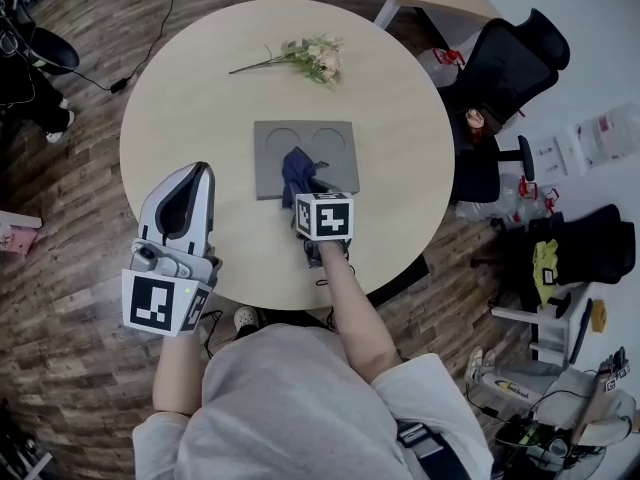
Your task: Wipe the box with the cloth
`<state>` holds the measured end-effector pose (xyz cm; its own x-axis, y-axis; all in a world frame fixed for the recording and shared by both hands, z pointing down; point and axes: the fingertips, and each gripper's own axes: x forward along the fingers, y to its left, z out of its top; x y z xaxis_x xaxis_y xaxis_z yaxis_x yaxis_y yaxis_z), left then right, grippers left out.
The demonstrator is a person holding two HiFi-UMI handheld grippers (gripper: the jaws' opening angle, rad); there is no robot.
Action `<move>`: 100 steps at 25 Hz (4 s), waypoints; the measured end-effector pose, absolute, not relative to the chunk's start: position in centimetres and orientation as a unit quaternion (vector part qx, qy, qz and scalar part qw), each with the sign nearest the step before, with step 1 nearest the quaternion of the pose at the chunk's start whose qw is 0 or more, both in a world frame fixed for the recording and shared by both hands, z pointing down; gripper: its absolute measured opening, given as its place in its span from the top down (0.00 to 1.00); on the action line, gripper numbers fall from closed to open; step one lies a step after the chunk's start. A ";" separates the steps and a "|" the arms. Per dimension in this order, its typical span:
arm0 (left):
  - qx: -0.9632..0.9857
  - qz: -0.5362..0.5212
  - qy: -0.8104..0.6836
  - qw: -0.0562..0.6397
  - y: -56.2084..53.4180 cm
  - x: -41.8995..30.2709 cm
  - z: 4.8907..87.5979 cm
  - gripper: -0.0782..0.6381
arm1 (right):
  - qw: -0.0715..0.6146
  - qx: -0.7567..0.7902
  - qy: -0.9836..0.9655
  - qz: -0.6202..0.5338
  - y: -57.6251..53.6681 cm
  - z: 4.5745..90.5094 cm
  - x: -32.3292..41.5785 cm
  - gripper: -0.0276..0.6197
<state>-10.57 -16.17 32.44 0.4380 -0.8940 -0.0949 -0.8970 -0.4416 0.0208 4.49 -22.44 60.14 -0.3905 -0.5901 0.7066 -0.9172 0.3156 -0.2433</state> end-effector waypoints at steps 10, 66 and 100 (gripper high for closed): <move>-0.859 0.049 0.509 0.018 -16.8 -8.8 32.1 0.88 | 0.243 0.544 -0.734 0.325 -22.8 60.2 11.6 0.78; -0.868 0.093 0.486 0.037 -14.4 -10.6 27.3 0.88 | 0.001 0.590 -0.806 0.056 -16.1 33.9 12.0 0.77; -0.867 0.098 0.486 0.045 -6.9 -10.6 26.5 0.88 | -0.033 0.607 -0.793 -0.042 -6.6 29.1 11.4 0.77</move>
